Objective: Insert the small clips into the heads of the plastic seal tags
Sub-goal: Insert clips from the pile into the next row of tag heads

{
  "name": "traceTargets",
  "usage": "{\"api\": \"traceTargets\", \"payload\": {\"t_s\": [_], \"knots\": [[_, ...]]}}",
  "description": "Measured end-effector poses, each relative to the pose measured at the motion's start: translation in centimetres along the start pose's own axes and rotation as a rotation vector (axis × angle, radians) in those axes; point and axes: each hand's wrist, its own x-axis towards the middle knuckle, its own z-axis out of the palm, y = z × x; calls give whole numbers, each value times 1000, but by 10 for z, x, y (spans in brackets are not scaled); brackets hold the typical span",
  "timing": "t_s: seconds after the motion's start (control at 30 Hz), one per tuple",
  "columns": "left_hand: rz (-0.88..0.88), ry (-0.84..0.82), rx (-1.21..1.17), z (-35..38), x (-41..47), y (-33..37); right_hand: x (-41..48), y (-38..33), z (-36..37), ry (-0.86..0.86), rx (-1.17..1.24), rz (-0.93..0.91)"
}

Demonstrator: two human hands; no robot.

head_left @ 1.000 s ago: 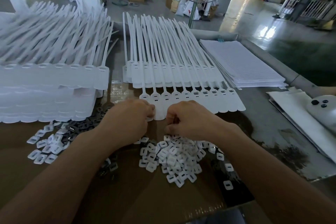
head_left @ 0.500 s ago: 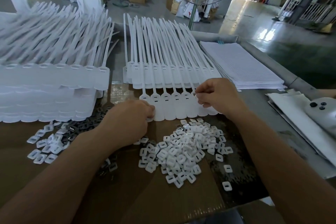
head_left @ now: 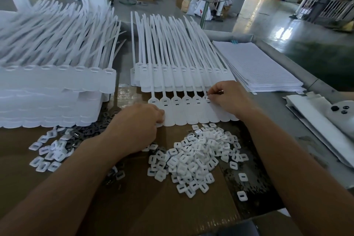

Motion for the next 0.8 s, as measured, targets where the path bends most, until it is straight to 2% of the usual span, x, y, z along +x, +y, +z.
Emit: {"api": "traceTargets", "payload": {"t_s": [0.2,0.37,0.5,0.8], "knots": [[-18,14,-16,2,0,1,5,2,4,-71,-33,-14],[-19,20,-27,1,0,0,11,4,7,-56,-59,-18],[-11,22,-30,1,0,1,14,5,9,-35,-7,35],[-8,30,-43,0,1,1,23,-6,5,-100,-13,134]]}}
